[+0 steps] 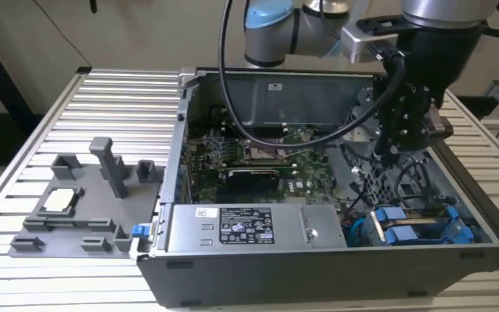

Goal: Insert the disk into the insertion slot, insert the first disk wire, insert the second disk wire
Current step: 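Insert the second disk wire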

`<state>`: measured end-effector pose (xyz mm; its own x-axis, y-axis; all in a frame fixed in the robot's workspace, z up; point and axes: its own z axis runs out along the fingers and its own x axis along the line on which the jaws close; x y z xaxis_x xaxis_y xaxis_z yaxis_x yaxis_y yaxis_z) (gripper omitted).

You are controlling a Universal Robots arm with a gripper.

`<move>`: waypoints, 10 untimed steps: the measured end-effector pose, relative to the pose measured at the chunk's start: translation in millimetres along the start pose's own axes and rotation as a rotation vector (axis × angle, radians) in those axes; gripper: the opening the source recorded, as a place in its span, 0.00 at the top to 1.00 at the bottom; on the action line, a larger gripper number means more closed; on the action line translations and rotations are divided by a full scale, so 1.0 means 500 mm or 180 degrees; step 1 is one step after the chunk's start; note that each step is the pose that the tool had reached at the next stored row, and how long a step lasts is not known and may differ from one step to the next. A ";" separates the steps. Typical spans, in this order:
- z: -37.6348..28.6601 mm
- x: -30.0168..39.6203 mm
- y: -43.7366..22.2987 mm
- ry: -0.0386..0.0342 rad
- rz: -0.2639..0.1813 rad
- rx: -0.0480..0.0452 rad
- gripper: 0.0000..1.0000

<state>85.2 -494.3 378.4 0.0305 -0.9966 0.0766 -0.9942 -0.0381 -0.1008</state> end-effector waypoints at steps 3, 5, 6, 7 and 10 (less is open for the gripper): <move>0.002 -0.007 0.007 0.0030 -0.0001 0.0081 0.73; 0.004 -0.009 0.015 0.0046 0.0000 0.0126 0.73; 0.004 -0.009 0.019 0.0061 -0.0002 0.0134 0.73; 0.005 -0.009 0.022 0.0083 -0.0004 0.0140 0.73; 0.007 -0.010 0.031 0.0127 -0.0010 0.0174 0.73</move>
<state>70.2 -489.9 373.1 0.0285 -0.9928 0.1164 -0.9869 -0.0464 -0.1545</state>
